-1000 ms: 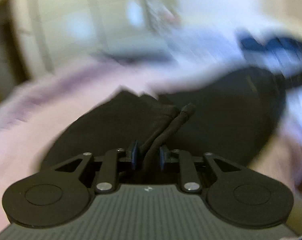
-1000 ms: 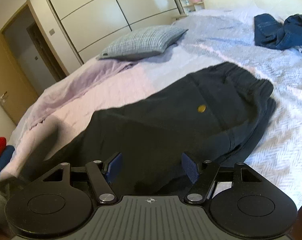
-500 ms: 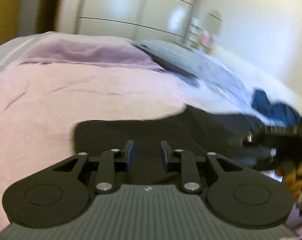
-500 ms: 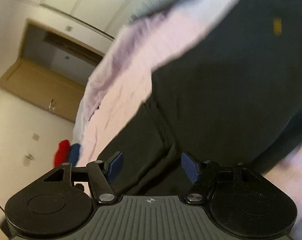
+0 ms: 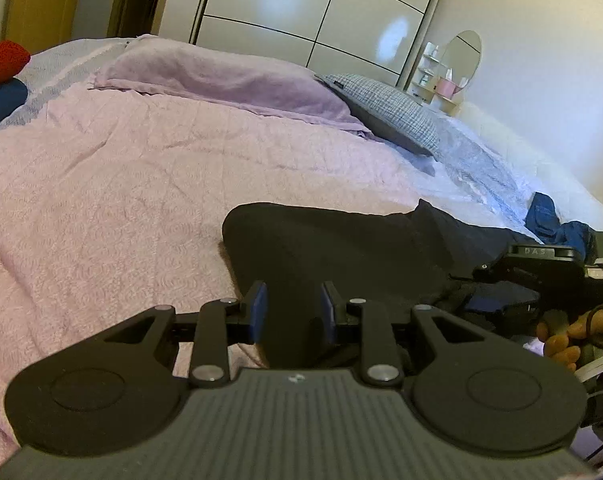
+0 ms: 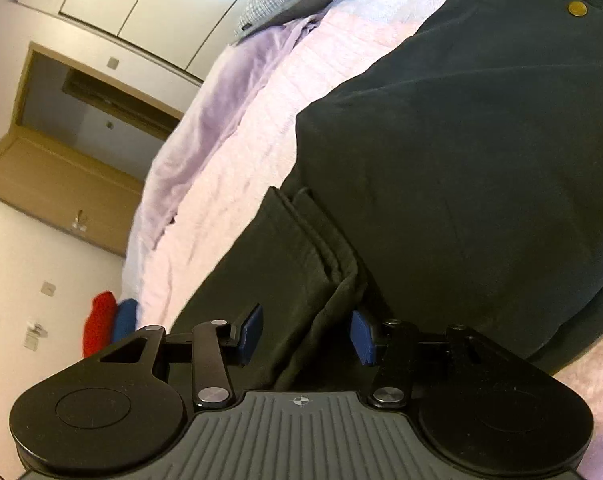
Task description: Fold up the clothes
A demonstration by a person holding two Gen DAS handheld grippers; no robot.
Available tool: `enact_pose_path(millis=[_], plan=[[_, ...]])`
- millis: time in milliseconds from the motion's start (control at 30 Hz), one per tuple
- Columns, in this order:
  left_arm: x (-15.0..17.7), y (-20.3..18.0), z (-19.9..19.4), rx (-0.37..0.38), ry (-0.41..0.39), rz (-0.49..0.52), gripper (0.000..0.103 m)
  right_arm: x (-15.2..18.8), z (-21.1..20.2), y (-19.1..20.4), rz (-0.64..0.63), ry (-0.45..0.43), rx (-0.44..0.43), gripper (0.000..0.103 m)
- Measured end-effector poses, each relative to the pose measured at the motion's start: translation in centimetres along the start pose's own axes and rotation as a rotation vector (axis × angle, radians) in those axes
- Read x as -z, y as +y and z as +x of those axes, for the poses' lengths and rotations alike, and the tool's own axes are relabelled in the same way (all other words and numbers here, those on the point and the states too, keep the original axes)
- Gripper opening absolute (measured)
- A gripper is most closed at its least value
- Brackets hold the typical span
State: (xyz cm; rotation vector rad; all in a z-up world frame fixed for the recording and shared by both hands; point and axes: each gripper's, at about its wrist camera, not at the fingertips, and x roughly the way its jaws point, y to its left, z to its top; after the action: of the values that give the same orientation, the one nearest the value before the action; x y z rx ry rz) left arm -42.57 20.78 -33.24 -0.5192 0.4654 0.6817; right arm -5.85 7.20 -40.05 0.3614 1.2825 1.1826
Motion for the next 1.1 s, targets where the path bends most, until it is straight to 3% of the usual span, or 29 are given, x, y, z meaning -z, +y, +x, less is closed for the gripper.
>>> enact_pose_path(millis=[200,367,433,467,533,700,833,1000,1100], plan=[[0.4,0.2,-0.1,0.007,0.014,0.022,0.027,1.0,-1.1,-1.6,0.107,-0.013,-0.020,0.050],[0.6,0.6,-0.1,0.021,0.017,-0.003,0.027,0.6,0.6,-1.3,0.082,-0.037,-0.020,0.050],[0.7,0.7,-0.2,0.018,0.020,0.001,0.027,0.1,1.3,-0.4,0.030,-0.051,-0.014,0.037],[0.7,0.7,-0.3,0.016,0.022,0.004,0.027,0.2,1.5,-0.2,0.001,-0.052,-0.009,0.009],[0.6,0.9,-0.6,0.012,0.020,0.008,0.027,0.4,1.3,0.4,-0.071,-0.070,-0.008,0.008],[0.4,1.6,-1.1,0.004,0.011,0.019,0.026,1.9,-3.6,3.8,-0.312,-0.214,-0.022,0.007],[0.3,1.4,-0.8,0.013,0.015,0.025,0.026,2.1,-1.2,-0.3,-0.181,-0.105,0.106,0.007],[0.1,0.0,-0.2,0.040,0.021,0.069,0.026,2.7,-2.3,0.9,-0.230,-0.167,0.063,0.007],[-0.2,-0.8,0.5,0.059,0.029,0.095,0.026,2.2,-1.1,0.7,-0.248,-0.112,0.103,0.007]])
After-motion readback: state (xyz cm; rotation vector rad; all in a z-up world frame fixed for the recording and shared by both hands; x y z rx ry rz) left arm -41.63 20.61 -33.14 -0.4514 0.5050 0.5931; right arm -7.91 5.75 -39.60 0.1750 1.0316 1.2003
